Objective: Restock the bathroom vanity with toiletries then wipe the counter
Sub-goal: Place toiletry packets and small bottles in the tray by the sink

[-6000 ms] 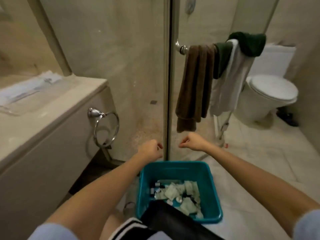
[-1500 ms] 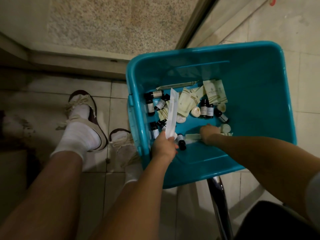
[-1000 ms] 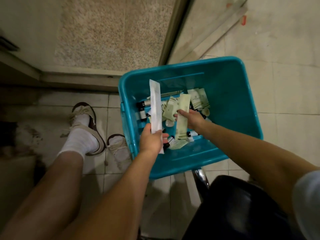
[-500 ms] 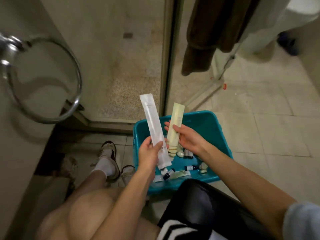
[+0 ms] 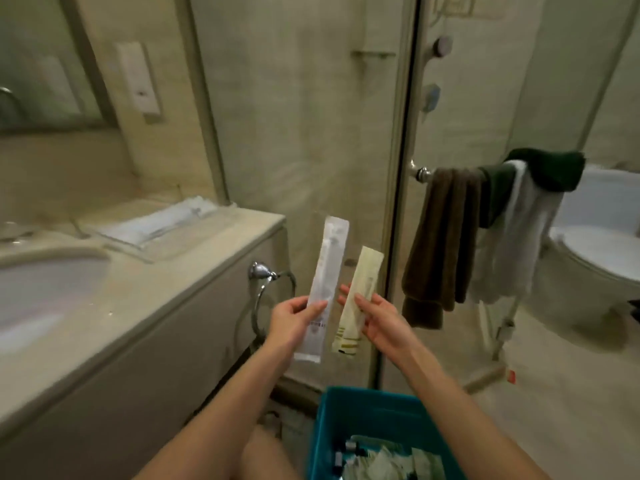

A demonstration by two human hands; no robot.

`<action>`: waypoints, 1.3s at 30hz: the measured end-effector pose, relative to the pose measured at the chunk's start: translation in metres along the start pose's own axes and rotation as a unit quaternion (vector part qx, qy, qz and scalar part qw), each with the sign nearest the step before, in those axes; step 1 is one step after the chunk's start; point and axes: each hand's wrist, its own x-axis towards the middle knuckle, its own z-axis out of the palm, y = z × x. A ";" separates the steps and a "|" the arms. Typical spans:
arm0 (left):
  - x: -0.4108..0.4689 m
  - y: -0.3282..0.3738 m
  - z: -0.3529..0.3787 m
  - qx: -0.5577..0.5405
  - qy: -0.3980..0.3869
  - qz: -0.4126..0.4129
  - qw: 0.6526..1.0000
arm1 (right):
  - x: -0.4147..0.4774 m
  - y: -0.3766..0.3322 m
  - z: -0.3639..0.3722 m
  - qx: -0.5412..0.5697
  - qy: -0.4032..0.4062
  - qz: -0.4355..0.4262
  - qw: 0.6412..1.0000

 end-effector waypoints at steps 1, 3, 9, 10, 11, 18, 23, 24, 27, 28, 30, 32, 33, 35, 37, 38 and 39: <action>-0.005 0.015 -0.008 0.010 0.013 0.019 1.000 | -0.001 -0.011 0.014 -0.001 -0.019 -0.010 1.000; -0.013 0.042 -0.024 0.028 0.042 0.047 0.998 | -0.003 -0.030 0.041 -0.004 -0.060 -0.029 0.998; -0.032 0.097 -0.077 0.051 0.106 0.079 0.990 | -0.003 -0.055 0.123 -0.037 -0.144 -0.049 0.988; -0.034 0.102 -0.085 0.051 0.116 0.081 0.989 | -0.002 -0.056 0.135 -0.035 -0.154 -0.045 0.986; -0.035 0.106 -0.093 0.048 0.126 0.081 0.988 | 0.000 -0.056 0.145 -0.035 -0.164 -0.041 0.985; -0.020 0.123 -0.149 0.052 0.187 0.066 0.979 | 0.026 -0.055 0.199 -0.075 -0.196 -0.016 0.978; 0.011 0.133 -0.198 0.096 0.211 0.047 0.972 | 0.069 -0.057 0.220 -0.092 -0.194 0.008 0.977; 0.018 0.135 -0.208 0.114 0.214 0.039 0.969 | 0.080 -0.058 0.224 -0.097 -0.192 0.012 0.977; 0.045 0.141 -0.237 0.166 0.220 0.025 0.961 | 0.122 -0.058 0.233 -0.106 -0.179 0.024 0.978; 0.057 0.143 -0.245 0.184 0.217 0.024 0.958 | 0.136 -0.058 0.236 -0.110 -0.173 0.028 0.978; 0.083 0.149 -0.255 0.215 0.209 0.024 0.954 | 0.165 -0.056 0.243 -0.125 -0.162 0.035 0.978; 0.109 0.154 -0.260 0.234 0.201 0.028 0.951 | 0.191 -0.055 0.251 -0.132 -0.151 0.038 0.979; 0.123 0.156 -0.262 0.238 0.195 0.031 0.951 | 0.205 -0.054 0.254 -0.134 -0.147 0.038 0.979; 0.150 0.155 -0.261 0.243 0.176 0.030 0.953 | 0.230 -0.052 0.260 -0.154 -0.146 0.037 0.977; 0.173 0.151 -0.260 0.255 0.164 0.022 0.953 | 0.248 -0.050 0.265 -0.193 -0.150 0.033 0.969; 0.185 0.147 -0.260 0.265 0.162 0.020 0.951 | 0.258 -0.049 0.266 -0.216 -0.151 0.028 0.964; 0.195 0.142 -0.260 0.278 0.163 0.016 0.947 | 0.266 -0.048 0.267 -0.235 -0.153 0.020 0.960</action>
